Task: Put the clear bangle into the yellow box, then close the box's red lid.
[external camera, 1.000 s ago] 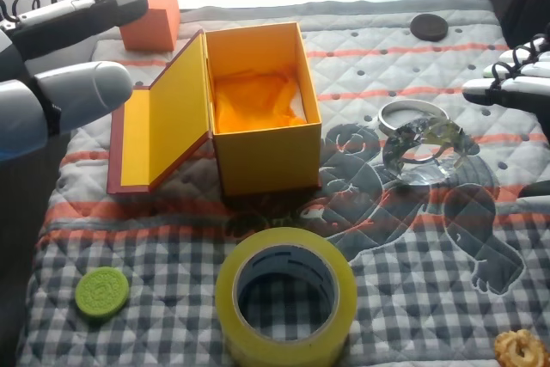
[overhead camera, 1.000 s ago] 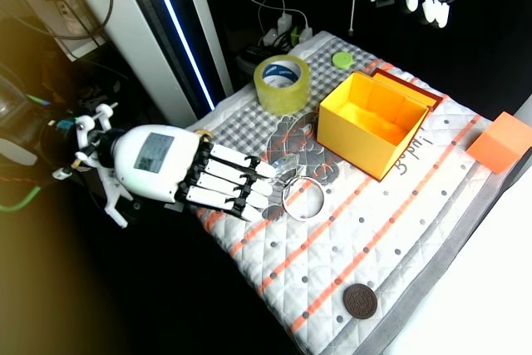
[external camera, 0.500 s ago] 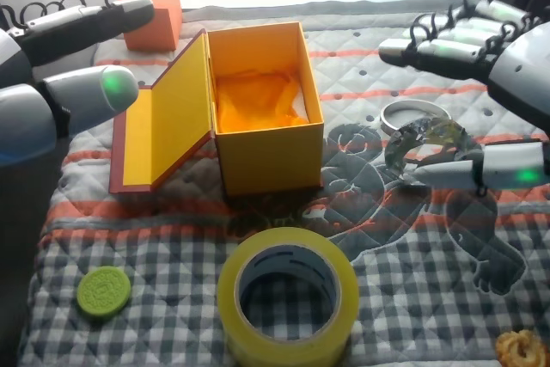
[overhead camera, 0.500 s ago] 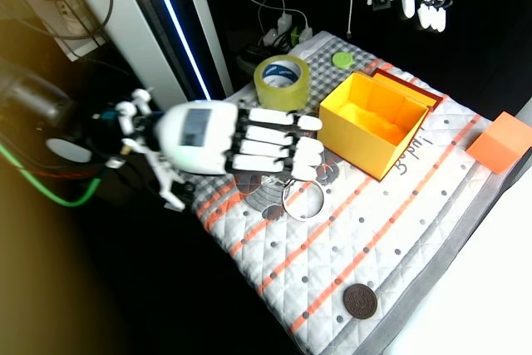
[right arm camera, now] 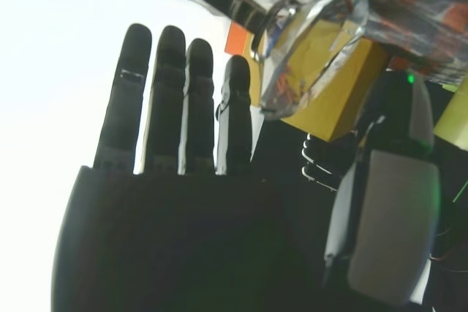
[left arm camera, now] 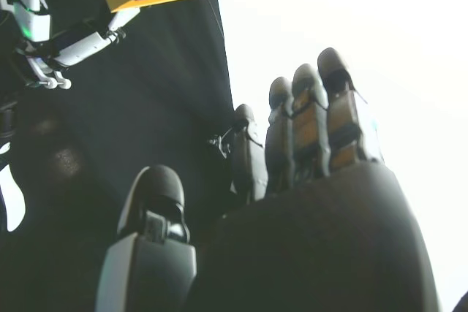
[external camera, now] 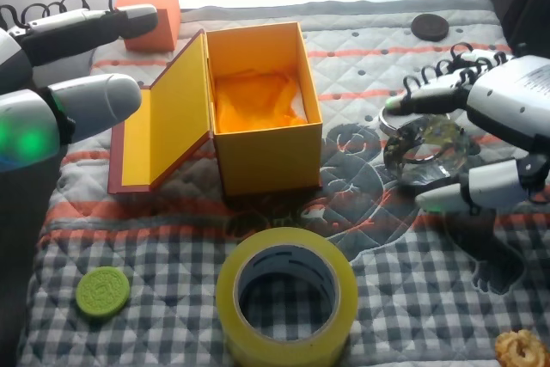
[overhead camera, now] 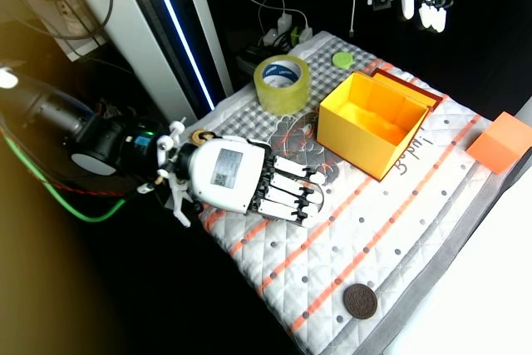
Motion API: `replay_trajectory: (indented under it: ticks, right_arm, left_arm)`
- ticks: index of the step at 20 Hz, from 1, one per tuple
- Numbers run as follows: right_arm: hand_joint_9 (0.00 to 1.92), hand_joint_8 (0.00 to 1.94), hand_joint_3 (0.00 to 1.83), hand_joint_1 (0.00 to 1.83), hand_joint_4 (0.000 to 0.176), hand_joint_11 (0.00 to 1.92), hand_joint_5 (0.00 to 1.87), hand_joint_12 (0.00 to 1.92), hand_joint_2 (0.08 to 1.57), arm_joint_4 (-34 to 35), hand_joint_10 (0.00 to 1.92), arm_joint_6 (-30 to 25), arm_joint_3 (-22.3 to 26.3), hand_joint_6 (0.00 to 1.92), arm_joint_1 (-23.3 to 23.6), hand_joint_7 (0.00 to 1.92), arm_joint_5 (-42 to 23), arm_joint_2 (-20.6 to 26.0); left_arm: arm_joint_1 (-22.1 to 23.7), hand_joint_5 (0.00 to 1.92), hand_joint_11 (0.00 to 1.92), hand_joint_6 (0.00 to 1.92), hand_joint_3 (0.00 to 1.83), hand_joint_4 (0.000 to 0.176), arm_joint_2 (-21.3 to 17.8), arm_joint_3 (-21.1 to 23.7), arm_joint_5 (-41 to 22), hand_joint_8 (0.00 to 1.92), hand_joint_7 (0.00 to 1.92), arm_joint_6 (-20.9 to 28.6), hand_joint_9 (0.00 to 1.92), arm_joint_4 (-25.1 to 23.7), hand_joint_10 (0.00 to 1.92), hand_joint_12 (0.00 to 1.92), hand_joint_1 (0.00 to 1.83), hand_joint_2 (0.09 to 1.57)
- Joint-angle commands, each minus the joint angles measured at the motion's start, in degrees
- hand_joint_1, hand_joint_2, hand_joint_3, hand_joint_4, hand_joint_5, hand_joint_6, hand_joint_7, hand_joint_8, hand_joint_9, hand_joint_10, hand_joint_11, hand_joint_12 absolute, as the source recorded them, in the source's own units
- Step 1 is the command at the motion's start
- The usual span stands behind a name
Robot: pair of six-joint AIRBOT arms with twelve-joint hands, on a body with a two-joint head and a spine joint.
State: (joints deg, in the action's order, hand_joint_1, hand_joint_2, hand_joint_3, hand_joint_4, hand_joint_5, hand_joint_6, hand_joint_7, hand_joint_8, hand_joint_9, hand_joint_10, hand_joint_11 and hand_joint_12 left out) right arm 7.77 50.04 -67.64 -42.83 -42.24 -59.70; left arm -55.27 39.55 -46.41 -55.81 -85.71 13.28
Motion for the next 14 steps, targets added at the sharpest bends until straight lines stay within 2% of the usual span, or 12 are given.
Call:
replay_trajectory:
  ticks: [1,2,3,4,5,6,7,8,10,11,13,14]
  right_arm:
    - [0.82,0.02,0.00,1.12,0.000,0.40,0.73,1.05,0.99,0.55,0.04,0.26,-0.28,0.01,0.20,0.85,-6.12,0.30]
    - [1.02,0.67,0.00,1.24,0.000,0.29,0.81,1.15,1.10,0.60,0.03,0.40,-0.29,0.82,0.18,1.09,-6.02,0.28]
    - [1.29,0.90,0.00,1.26,0.000,0.74,0.85,1.24,1.11,0.61,0.13,0.64,-0.29,0.94,0.18,1.11,-5.90,0.27]
    - [1.44,0.94,0.00,1.27,0.000,1.03,0.88,1.16,1.11,0.61,0.18,0.67,-0.32,0.93,0.25,1.12,-5.91,0.30]
    - [1.34,1.13,0.00,1.27,0.000,1.11,0.93,1.32,1.13,0.61,0.63,0.68,-0.35,0.79,0.46,1.04,-5.91,0.34]
    - [0.98,1.15,0.00,1.36,0.000,0.90,1.01,1.52,1.14,0.55,1.33,0.70,-0.36,0.55,0.92,0.93,-5.96,0.50]
    - [1.08,1.00,0.01,1.28,0.000,1.00,0.95,1.24,1.11,0.33,0.89,0.71,-0.36,0.84,1.30,1.06,-6.57,0.85]
    - [1.15,0.82,0.00,1.37,0.000,1.05,0.92,1.13,1.08,0.28,0.97,0.70,-0.27,0.86,1.38,1.07,-7.47,1.18]
    - [1.21,0.96,0.00,1.24,0.000,1.00,0.85,1.13,1.13,-0.49,0.53,0.69,0.57,1.09,2.65,1.06,-10.11,2.77]
    - [1.21,1.05,0.00,1.25,0.000,0.94,0.82,1.08,1.14,-1.61,0.48,0.68,1.11,1.07,4.06,1.04,-11.36,3.54]
    - [1.33,0.74,0.00,1.27,0.000,1.10,0.88,0.71,1.10,-4.04,0.14,-0.09,1.32,1.02,6.49,1.20,-12.75,3.79]
    - [1.37,0.71,0.00,1.27,0.000,1.15,0.89,0.64,1.09,-5.31,0.06,-0.48,1.32,0.99,7.80,1.21,-12.97,3.79]
  left_arm:
    - [0.69,0.31,0.00,0.00,0.00,0.176,-0.05,0.06,-7.17,0.00,0.23,0.10,0.18,-0.10,0.00,0.46,0.06,1.23]
    - [0.69,0.31,0.00,0.00,0.00,0.176,-0.05,0.07,-7.17,0.00,0.24,0.11,0.18,-0.10,0.00,0.48,0.05,1.23]
    - [0.68,0.30,0.00,0.00,0.00,0.176,-0.05,0.07,-7.17,0.00,0.24,0.11,0.19,-0.10,0.00,0.48,0.01,1.23]
    - [0.67,0.31,0.00,0.00,0.00,0.176,-0.03,0.06,-7.17,0.00,0.24,0.11,0.19,-0.10,0.00,0.47,0.02,1.23]
    - [0.67,0.33,0.00,0.00,0.00,0.176,-0.01,0.04,-7.17,0.00,0.25,0.11,0.20,-0.10,0.00,0.50,0.05,1.23]
    - [0.67,0.31,0.00,0.00,0.00,0.176,0.04,0.02,-7.16,0.00,0.23,0.11,0.20,-0.10,0.00,0.50,0.01,1.24]
    - [0.69,0.30,0.00,0.00,0.00,0.176,0.10,-0.05,-7.08,0.00,0.24,0.11,0.20,-0.10,0.00,0.50,0.00,1.23]
    - [0.69,0.31,0.00,0.00,0.00,0.176,0.16,-0.09,-7.02,0.00,0.24,0.11,0.20,-0.10,0.00,0.49,0.00,1.23]
    - [0.70,0.27,0.00,0.00,0.00,0.176,0.33,-0.32,-7.00,0.00,0.24,0.11,0.20,0.00,0.00,0.42,0.00,1.23]
    - [0.70,0.27,0.00,0.00,0.00,0.176,0.33,-0.41,-7.22,0.00,0.24,0.11,0.21,0.28,0.00,0.43,0.00,1.23]
    - [0.63,0.24,0.00,0.00,0.00,0.176,0.30,-0.55,-7.56,0.00,0.24,0.11,0.21,0.72,0.00,0.43,0.00,1.22]
    - [0.62,0.24,0.00,0.00,0.00,0.176,0.30,-0.62,-7.57,0.00,0.24,0.11,0.20,0.78,0.00,0.41,0.00,1.21]
